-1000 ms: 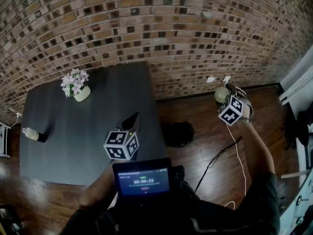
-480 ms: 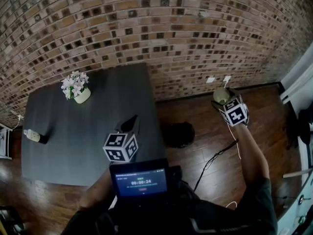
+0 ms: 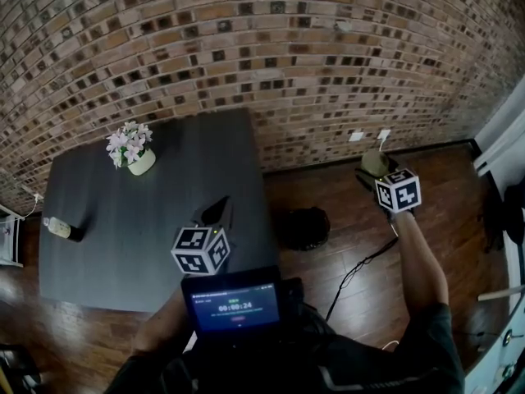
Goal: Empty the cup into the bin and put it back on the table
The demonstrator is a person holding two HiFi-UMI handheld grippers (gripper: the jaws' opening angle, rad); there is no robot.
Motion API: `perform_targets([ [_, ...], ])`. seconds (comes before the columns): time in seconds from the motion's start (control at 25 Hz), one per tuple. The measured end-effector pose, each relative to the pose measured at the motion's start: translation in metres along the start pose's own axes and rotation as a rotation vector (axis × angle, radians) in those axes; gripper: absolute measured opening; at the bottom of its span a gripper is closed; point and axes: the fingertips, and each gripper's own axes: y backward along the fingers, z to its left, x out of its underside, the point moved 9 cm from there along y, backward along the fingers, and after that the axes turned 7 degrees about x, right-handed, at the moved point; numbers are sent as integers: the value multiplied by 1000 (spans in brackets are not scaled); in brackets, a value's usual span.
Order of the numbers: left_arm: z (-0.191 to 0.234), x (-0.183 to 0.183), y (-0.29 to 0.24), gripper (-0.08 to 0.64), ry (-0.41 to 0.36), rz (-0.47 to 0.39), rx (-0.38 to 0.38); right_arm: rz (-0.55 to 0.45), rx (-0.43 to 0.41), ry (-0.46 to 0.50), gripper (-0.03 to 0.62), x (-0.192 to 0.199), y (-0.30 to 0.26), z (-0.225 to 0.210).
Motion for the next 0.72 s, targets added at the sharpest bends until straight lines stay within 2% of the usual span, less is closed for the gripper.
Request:
perform_targets([
  [0.12,1,-1,3,0,-6,-4,-6,-19,-11,-28,396,-1,2,1],
  [0.32,6,-3,7,0,5,-19,-24,-54,-32,-10,396,-8,1,12],
  [0.56,11,-7,14,0,9,-39,-51,-132,-132,-46,396,-30,0,42],
  [0.72,13,-8,21,0,11,-49,-88,-177,-198,-31,396,-48,-4,64],
])
